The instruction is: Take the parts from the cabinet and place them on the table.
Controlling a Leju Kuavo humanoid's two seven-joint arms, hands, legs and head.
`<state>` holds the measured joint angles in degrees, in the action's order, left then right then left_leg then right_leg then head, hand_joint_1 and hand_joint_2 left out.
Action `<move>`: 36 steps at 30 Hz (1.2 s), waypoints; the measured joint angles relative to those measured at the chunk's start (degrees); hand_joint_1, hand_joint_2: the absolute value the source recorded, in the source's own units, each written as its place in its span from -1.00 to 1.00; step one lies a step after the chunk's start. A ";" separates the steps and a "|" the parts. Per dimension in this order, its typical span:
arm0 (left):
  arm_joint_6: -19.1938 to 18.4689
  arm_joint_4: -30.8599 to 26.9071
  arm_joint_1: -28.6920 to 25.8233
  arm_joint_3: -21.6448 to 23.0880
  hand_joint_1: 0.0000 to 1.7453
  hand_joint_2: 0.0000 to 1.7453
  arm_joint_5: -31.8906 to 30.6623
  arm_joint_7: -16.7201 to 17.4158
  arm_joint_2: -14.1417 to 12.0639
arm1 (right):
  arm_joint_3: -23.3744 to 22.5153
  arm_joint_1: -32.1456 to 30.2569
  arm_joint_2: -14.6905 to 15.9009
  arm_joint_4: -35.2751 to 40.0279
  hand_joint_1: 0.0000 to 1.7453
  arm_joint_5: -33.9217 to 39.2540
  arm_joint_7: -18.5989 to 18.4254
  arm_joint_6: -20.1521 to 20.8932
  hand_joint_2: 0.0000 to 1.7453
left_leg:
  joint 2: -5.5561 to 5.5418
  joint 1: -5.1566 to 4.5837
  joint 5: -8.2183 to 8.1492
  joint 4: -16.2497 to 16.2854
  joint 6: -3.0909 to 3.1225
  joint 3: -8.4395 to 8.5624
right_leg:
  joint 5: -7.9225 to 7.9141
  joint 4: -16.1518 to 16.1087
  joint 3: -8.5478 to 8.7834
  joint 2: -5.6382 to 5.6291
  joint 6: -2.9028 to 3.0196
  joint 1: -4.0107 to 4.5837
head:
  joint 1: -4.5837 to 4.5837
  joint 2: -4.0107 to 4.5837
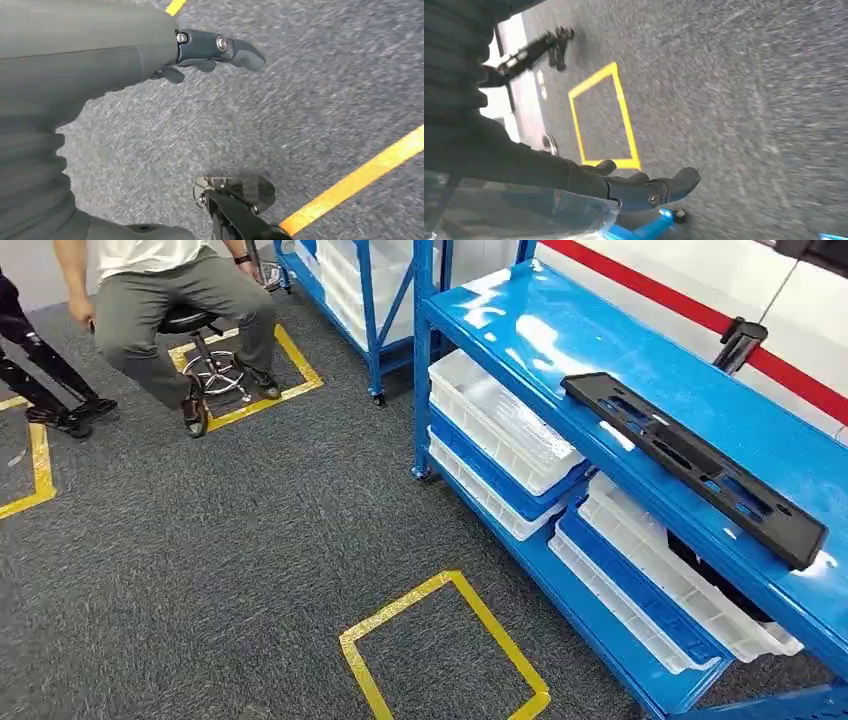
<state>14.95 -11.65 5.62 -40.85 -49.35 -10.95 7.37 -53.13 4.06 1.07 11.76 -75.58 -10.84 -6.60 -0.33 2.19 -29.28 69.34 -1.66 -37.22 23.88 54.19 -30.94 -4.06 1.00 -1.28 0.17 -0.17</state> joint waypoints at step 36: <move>0.02 0.42 -0.22 0.02 -1.00 1.00 -0.07 0.55 -0.07 | 0.00 -0.28 0.24 0.26 -1.00 -0.70 -0.15 0.70 1.00 | -4.31 0.43 1.60 -9.41 -0.29 4.69 | 1.61 2.72 -1.77 -3.41 -1.98 0.40 | -0.11 0.00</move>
<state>14.97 -11.23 5.40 -40.83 -49.42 -10.40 7.30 -53.13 3.78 1.31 12.02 -76.28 -10.99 -5.90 -4.64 2.62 -27.69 59.94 -1.94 -32.53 25.49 56.91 -32.72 -7.46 -0.97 -0.88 0.06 -0.17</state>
